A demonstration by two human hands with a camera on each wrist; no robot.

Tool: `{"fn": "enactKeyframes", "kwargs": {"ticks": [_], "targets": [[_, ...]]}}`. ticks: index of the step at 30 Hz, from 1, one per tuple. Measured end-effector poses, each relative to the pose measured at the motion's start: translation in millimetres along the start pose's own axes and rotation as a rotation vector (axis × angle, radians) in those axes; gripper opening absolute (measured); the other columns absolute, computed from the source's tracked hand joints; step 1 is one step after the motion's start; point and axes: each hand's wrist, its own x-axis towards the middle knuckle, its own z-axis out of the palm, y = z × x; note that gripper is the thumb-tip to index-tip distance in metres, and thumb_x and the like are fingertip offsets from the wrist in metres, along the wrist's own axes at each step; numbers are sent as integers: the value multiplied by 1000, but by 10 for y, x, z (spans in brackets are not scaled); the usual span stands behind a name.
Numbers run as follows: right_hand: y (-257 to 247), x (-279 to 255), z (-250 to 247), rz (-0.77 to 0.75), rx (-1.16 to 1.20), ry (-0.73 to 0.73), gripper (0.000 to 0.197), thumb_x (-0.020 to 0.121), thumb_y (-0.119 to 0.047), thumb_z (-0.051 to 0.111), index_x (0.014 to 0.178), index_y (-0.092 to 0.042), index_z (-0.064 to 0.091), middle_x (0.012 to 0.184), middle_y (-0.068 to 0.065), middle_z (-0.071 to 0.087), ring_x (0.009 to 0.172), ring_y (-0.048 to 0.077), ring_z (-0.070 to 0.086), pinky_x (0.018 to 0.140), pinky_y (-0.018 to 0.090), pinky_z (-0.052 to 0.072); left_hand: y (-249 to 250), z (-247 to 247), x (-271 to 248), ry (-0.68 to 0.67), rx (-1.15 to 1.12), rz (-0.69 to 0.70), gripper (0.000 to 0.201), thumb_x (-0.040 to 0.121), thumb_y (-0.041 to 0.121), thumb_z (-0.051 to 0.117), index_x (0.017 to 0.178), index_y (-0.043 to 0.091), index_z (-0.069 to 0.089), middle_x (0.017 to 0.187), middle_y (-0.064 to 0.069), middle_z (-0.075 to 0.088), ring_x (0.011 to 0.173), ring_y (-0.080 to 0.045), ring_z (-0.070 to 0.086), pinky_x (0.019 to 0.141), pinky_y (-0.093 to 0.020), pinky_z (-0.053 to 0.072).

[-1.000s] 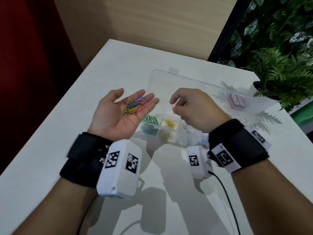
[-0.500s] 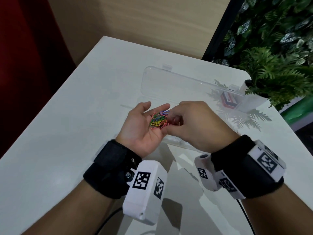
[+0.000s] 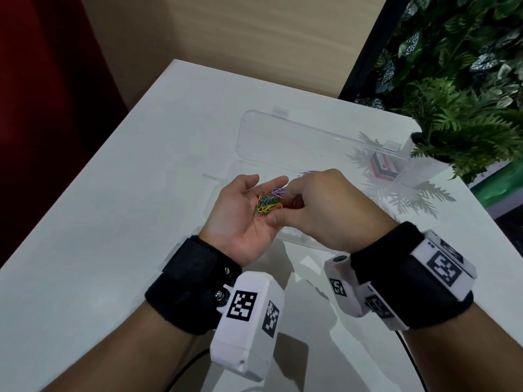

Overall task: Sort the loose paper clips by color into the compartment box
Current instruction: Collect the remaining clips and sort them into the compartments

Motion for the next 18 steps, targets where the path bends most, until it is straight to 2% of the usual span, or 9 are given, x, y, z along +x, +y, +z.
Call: {"fn": "enactKeyframes", "kwargs": {"ticks": [3, 5, 7, 9, 12, 15, 18], "targets": [[-36, 14, 25, 53, 6, 32, 30, 79, -44, 67, 80, -14, 71, 72, -1, 62, 74, 17, 58, 65, 32, 48, -21, 7, 7, -12, -28, 8, 54, 97, 25, 32, 137, -10, 39, 87, -19, 58, 55, -27, 63, 47, -24, 51], [-44, 25, 31, 70, -2, 26, 21, 80, -34, 65, 82, -14, 72, 71, -3, 62, 75, 17, 59, 66, 31, 50, -31, -10, 13, -17, -34, 15, 54, 97, 25, 32, 137, -10, 39, 86, -20, 59, 60, -28, 65, 54, -27, 55], [-33, 33, 27, 91, 14, 15, 16, 78, -28, 64, 82, -15, 72, 75, 2, 66, 76, 20, 61, 68, 35, 52, -36, -23, 20, -13, -41, 19, 54, 96, 25, 32, 137, -10, 40, 84, -20, 60, 62, -28, 66, 58, -29, 55], [-22, 40, 12, 118, 45, 9, 12, 77, -23, 65, 82, -15, 73, 80, 6, 68, 78, 23, 62, 70, 36, 53, -40, -29, 26, 2, -59, 34, 49, 97, 24, 32, 129, -10, 46, 83, -22, 62, 62, -29, 67, 59, -32, 57], [-17, 46, -3, 150, 85, 9, 14, 79, -13, 62, 88, -15, 73, 84, 8, 70, 80, 24, 64, 69, 31, 53, -54, -9, 20, 34, -81, 68, 41, 97, 22, 33, 114, -10, 53, 78, -24, 63, 61, -32, 67, 73, -40, 55], [-3, 58, 15, 179, 105, 3, 16, 82, -12, 60, 90, -16, 73, 83, 8, 70, 75, 24, 65, 65, 29, 52, -89, 2, 24, 65, -101, 93, 40, 97, 21, 34, 113, -9, 53, 84, -24, 62, 59, -31, 66, 78, -41, 51], [10, 90, 26, 221, 124, -2, 11, 80, -16, 63, 85, -15, 73, 80, 8, 71, 71, 25, 67, 65, 32, 56, -127, 1, 32, 77, -102, 92, 40, 97, 21, 34, 116, -8, 54, 93, -24, 61, 63, -29, 66, 74, -40, 54]]}}
